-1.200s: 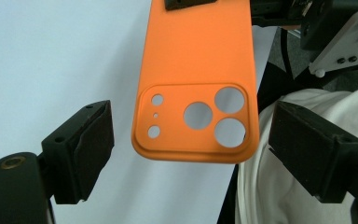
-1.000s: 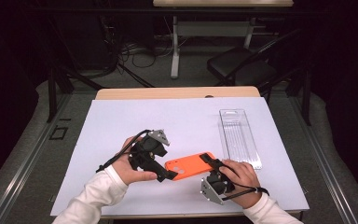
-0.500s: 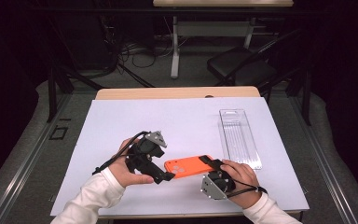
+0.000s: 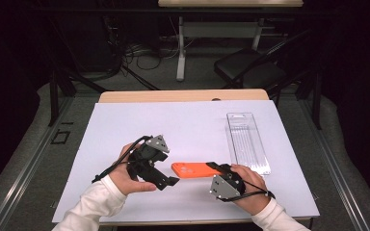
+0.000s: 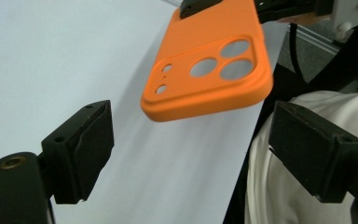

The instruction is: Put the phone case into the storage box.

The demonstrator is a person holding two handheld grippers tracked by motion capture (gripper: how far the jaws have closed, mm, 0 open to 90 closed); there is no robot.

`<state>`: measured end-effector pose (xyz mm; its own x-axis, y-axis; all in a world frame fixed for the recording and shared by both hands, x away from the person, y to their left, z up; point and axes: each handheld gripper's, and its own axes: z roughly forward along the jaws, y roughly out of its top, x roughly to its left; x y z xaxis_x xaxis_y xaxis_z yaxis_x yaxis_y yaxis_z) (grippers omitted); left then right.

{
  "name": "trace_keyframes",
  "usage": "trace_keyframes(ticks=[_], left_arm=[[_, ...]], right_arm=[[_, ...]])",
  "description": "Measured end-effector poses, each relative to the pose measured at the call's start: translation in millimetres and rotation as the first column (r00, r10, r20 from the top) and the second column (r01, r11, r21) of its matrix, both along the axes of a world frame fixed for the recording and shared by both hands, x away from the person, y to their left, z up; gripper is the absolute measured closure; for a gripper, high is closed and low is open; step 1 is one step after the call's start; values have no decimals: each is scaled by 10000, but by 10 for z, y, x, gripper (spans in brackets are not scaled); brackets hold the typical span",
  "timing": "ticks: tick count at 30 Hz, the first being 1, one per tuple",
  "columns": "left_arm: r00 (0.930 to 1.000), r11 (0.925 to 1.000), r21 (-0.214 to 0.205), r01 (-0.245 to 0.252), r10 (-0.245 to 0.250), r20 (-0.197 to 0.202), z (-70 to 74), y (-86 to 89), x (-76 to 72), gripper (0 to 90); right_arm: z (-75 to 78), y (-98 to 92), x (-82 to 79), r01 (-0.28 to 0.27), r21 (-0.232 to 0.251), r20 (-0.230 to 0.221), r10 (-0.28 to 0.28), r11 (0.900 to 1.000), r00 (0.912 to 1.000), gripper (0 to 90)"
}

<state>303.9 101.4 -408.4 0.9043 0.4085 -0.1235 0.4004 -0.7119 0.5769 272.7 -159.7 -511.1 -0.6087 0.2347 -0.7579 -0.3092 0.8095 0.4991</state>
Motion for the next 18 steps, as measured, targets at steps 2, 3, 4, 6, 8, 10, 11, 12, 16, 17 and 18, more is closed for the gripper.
trace_keyframes(ticks=[2,3,4,6,8,10,11,12,16,17,18], left_arm=[[9999,10000,1,-88,88,65,-7,2,-1,145],[9998,9999,-32,-139,139,129,-7,4,-2,154],[9998,9999,-90,-133,134,127,-4,9,0,155],[9996,9994,-283,-216,221,197,2,18,-2,165],[9993,9990,-386,-206,218,310,9,29,-7,197],[9989,9981,-542,-302,321,356,12,43,-8,215],[9989,9977,-599,-319,339,331,14,50,-6,225],[9987,9973,-657,-333,357,362,16,57,-4,236],[9985,9956,-844,-402,431,330,25,74,2,266],[9987,9958,-835,-381,408,308,25,75,4,269],[9988,9959,-827,-354,380,299,22,75,7,271]], right_arm=[[6,-7,10,6,309,-259,2,9995,9997,876],[10,-12,10,68,480,-448,-46,9988,9990,876],[14,-16,14,78,670,-623,-36,9977,9980,876],[25,-23,25,85,988,-857,0,9951,9963,876],[38,-32,30,78,1263,-1093,62,9920,9940,876],[45,-41,33,85,1438,-1301,104,9896,9914,876],[45,-44,37,66,1585,-1428,163,9873,9896,876],[48,-49,39,87,1674,-1545,175,9858,9878,876],[55,-70,58,106,2215,-2055,360,9751,9780,876],[55,-76,65,126,2402,-2196,417,9706,9747,876],[58,-81,68,154,2484,-2292,433,9685,9724,875]])
